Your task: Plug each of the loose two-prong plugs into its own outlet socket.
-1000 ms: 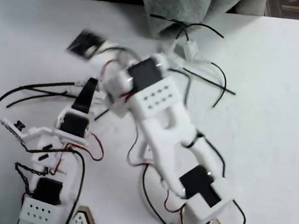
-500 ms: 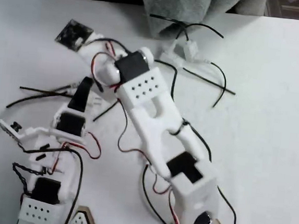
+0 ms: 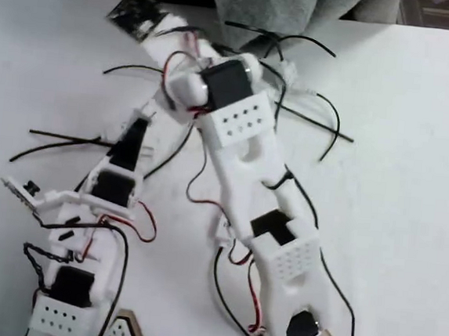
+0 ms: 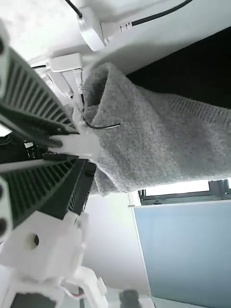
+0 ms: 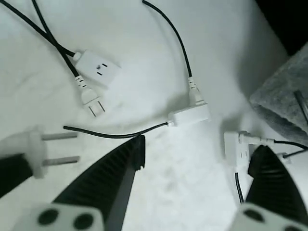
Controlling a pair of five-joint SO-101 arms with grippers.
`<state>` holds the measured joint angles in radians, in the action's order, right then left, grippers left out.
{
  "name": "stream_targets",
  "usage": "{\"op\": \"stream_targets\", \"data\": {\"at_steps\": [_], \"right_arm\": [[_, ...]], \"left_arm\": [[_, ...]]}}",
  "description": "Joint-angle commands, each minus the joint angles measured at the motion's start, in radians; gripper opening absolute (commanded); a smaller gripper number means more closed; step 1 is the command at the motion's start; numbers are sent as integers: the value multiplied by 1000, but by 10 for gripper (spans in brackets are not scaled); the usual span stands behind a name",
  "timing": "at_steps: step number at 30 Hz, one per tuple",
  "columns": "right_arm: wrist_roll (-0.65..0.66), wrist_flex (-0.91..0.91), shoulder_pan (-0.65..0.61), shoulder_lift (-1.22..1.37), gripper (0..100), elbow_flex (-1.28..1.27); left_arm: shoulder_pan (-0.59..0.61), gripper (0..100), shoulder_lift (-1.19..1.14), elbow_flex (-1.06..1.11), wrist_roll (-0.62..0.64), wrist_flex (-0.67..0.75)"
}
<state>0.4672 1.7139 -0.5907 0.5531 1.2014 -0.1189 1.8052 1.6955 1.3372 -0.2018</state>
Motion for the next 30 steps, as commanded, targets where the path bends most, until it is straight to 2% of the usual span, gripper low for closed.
{"op": "stream_targets", "data": {"at_steps": [1, 7, 10, 14, 18, 22, 28, 30], "right_arm": [[2, 10, 77, -84, 334, 38], [0, 12, 226, -268, 334, -74], [0, 12, 315, -421, 334, -305], [2, 10, 456, -648, 334, -640], [6, 7, 613, -860, 334, -916], [8, 5, 740, -989, 334, -1163], [0, -91, 797, -1010, 334, -1494], [-2, -166, 791, -1010, 334, -1594]], "left_arm": [[-10, 24, 10, -2, 2, -2], [-12, 24, 10, -2, 2, -2], [-13, 24, 8, -2, 0, -11], [-53, 24, 8, -2, 0, -109], [-101, 24, 10, -6, -72, -204], [-117, 24, 10, -25, -89, -255], [-64, 24, 10, -26, -103, -249], [-35, 24, 10, -25, -204, -256]]}}
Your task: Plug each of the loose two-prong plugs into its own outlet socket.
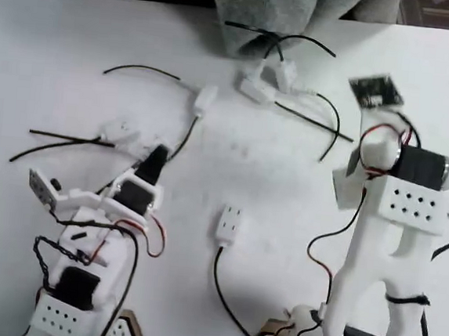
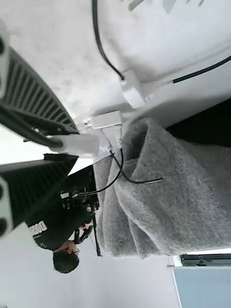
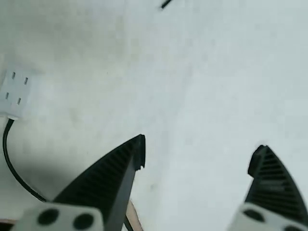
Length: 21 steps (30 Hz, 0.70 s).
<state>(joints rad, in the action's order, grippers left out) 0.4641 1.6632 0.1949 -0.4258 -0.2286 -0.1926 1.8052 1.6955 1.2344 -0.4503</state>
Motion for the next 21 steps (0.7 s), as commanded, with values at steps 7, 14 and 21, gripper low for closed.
{"op": "stream_targets", "data": {"at_steps": [7, 14, 21], "right_arm": [[-72, -271, 5, -31, 334, -354], [-77, -452, 5, -31, 334, -549], [-135, -572, 7, -31, 334, -657]], "left_arm": [[145, 24, 10, -6, -629, -57], [128, 23, 5, -132, -1013, -239], [130, 22, -24, -212, -1053, -241]]}}
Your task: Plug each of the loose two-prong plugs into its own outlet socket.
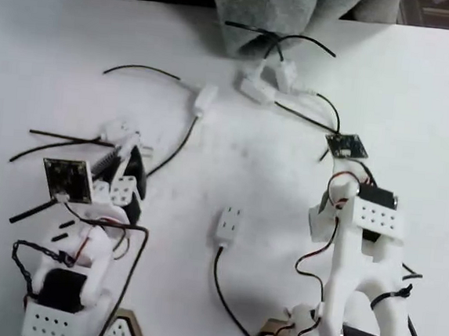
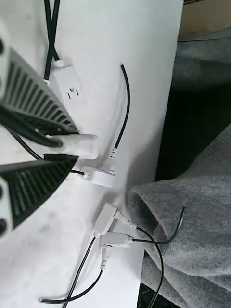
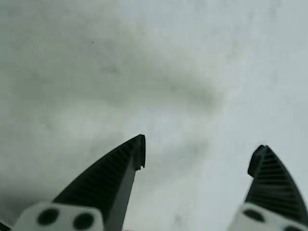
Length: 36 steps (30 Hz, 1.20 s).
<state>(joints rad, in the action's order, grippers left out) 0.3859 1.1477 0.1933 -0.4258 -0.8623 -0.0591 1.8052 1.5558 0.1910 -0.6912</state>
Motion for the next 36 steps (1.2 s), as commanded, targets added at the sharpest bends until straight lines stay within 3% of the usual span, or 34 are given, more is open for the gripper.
{"op": "stream_targets", "data": {"at_steps": [1, 5, 11, 18, 23, 26, 36], "right_arm": [[-68, -67, 8, -31, 334, -29], [-75, -76, 8, -31, 334, -43], [-77, -96, 8, -31, 334, -74], [-77, -168, 8, -31, 334, -126], [-77, -222, 7, -30, 334, -152], [-77, -246, 7, -30, 334, -164], [-77, -272, 7, -30, 334, -170]], "left_arm": [[-4, 22, -56, -89, -8, 6], [-4, 22, -291, -224, 38, 89], [-4, 22, -855, -620, 172, 83], [-21, 24, -1357, -1102, 394, -292], [-104, 24, -1442, -1267, 707, -549], [-136, 24, -1443, -1295, 833, -663], [-193, 24, -1452, -1169, 1249, -617]]}}
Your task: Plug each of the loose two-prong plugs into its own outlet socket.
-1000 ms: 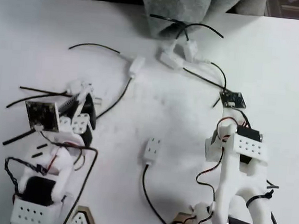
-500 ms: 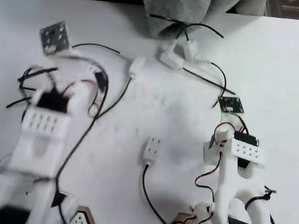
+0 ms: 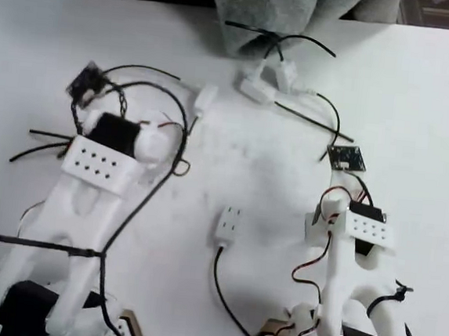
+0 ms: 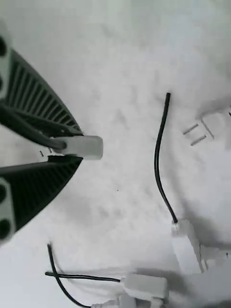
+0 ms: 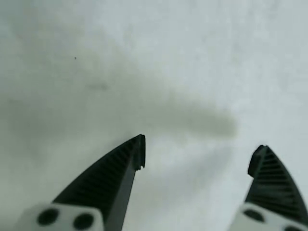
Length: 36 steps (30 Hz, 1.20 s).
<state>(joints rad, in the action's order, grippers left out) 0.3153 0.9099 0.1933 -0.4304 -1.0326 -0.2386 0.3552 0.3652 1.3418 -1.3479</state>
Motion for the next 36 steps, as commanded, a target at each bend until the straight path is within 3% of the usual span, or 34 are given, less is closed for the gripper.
{"op": "stream_targets", "data": {"at_steps": [1, 7, 12, 18, 25, 32, 36], "right_arm": [[-6, -42, 7, -25, 334, -6], [-6, -79, -1, -25, 334, -26], [-6, -108, -39, -25, 334, -52], [-8, -116, -45, -25, 333, -57], [-8, -125, -45, -25, 333, -58], [-8, -125, -45, -25, 333, -60], [-8, -125, -45, -25, 333, -60]], "left_arm": [[-18, 24, -2, 40, 115, 69], [-130, 24, -4, 107, 209, 158], [-154, 24, -10, 114, 258, 204], [-186, 24, -209, 44, 261, 222], [-315, 24, -501, -278, 354, -5], [-367, 24, -687, -566, 457, -241], [-375, 24, -771, -667, 476, -296]]}}
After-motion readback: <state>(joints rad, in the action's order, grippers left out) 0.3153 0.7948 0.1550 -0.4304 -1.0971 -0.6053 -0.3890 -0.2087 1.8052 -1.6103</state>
